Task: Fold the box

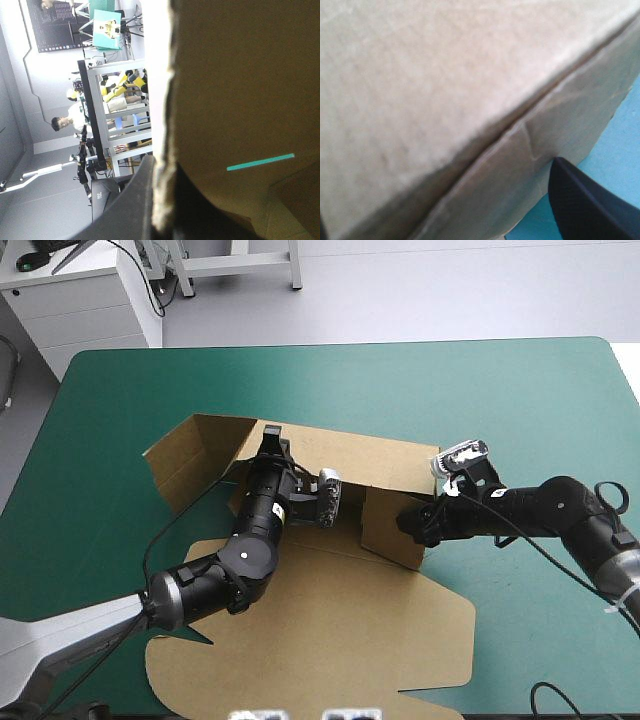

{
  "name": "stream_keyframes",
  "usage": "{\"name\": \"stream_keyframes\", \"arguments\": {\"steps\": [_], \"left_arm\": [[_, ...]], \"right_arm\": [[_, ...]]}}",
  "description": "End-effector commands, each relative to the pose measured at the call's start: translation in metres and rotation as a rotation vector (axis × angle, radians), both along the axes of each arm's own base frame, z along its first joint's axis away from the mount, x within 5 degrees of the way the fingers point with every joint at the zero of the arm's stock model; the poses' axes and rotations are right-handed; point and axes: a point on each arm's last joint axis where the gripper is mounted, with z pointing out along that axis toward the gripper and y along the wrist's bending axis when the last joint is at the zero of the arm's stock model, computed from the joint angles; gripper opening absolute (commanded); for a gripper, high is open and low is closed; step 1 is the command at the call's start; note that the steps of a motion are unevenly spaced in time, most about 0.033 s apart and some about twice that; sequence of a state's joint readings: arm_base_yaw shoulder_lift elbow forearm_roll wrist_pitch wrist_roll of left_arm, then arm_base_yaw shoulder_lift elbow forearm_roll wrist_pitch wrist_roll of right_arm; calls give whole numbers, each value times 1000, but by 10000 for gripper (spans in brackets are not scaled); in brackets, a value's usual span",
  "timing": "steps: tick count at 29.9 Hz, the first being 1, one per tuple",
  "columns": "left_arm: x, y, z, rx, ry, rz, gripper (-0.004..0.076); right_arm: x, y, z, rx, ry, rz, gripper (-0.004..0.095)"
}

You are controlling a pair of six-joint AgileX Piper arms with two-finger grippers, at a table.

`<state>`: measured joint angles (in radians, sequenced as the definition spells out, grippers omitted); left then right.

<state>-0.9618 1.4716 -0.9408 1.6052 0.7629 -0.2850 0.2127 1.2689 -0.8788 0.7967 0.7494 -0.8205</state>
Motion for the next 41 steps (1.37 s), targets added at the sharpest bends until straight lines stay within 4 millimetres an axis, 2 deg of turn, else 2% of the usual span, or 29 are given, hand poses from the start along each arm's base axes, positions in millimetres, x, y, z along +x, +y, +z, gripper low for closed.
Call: {"name": "stream_keyframes", "arguments": {"steps": [1,9,11,14,18,28,31,34,37,41], "left_arm": [[-4,-1,18,-43,-50,-28,-8],[-4,-1,18,-43,-50,-28,-8],[-4,-1,18,-43,-50,-28,-8],[-4,-1,18,-43,-50,-28,-8],[-4,-1,18,-42,-52,-29,-8],[-3,-1,21,-98,-77,-23,6],[-2,-2,24,-100,-102,-34,97],[-2,-4,28,-78,-144,-59,251],[-2,-6,33,-151,-163,-59,365],[-2,-7,35,-181,-158,-63,379]], "right_arm": [[3,4,19,33,-105,-104,688],[4,9,20,67,-87,-194,688],[4,9,20,74,-79,-202,652],[4,9,20,74,-79,-202,473],[4,9,19,65,-74,-194,2],[4,8,19,60,-77,-205,-8],[5,7,20,61,-84,-210,-8],[6,6,20,62,-94,-227,-8],[10,5,19,58,-94,-259,-8],[21,4,22,39,-100,-281,-10]]}}
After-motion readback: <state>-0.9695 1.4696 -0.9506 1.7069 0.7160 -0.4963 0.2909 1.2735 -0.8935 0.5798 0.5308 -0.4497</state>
